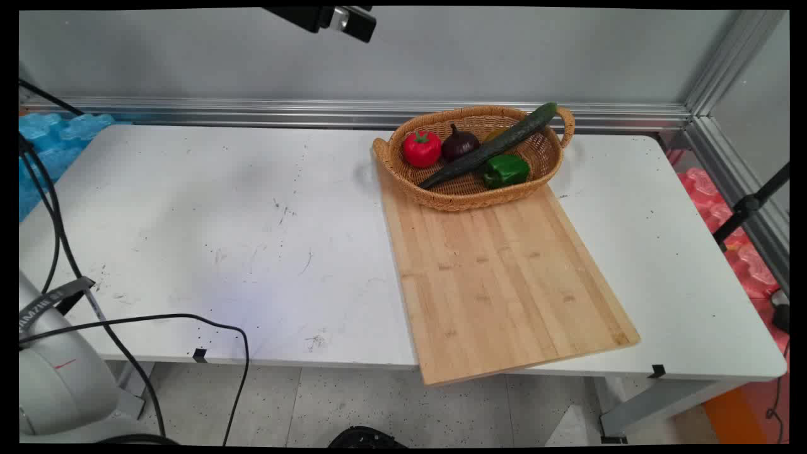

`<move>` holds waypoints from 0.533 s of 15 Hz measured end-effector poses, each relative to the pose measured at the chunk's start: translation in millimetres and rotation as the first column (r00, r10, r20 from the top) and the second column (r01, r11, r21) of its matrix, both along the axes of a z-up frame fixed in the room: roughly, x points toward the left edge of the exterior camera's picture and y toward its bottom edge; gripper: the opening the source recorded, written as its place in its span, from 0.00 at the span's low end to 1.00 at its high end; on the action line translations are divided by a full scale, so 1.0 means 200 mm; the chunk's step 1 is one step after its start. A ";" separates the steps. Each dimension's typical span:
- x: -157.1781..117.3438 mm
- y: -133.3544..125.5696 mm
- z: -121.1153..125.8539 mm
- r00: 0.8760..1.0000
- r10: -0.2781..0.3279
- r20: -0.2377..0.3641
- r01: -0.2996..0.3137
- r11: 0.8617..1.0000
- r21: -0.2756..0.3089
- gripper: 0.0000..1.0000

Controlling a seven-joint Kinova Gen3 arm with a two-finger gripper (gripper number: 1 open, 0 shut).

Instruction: Pick up the cucumber from the vegetable basket

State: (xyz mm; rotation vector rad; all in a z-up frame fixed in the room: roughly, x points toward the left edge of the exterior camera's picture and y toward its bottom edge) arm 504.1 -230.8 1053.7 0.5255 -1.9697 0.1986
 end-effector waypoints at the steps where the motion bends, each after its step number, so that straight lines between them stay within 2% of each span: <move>1: 0.00 -0.01 -0.01 1.000 0.002 0.010 -0.002 1.000 0.002 1.00; 4: -0.02 -0.04 -0.04 0.999 0.021 0.044 -0.021 1.000 0.014 1.00; 8: -0.08 -0.12 -0.11 0.992 0.076 0.098 -0.080 0.996 0.037 1.00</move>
